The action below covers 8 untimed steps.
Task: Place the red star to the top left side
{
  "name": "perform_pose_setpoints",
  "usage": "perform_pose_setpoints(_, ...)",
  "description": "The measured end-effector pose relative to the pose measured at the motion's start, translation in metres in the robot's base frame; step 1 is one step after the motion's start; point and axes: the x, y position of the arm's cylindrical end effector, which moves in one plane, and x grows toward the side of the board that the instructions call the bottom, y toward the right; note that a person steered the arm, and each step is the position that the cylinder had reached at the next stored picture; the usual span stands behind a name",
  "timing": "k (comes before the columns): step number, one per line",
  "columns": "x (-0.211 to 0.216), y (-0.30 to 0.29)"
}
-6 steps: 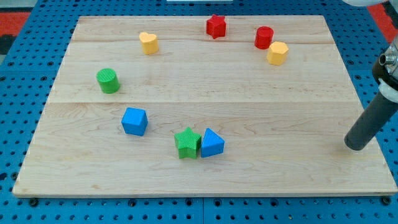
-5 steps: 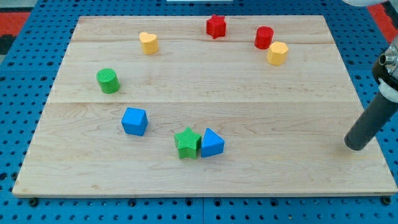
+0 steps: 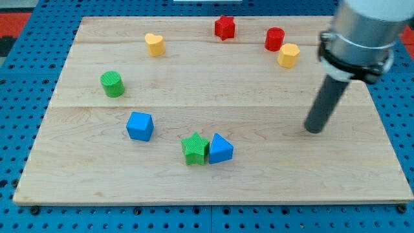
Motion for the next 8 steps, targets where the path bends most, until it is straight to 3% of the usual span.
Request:
perform_pose_setpoints(2, -0.064, -0.084)
perform_pose_setpoints(5, -0.214, -0.042)
perform_pose_setpoints(7, -0.268, -0.064)
perform_pose_setpoints(8, -0.259, -0.135)
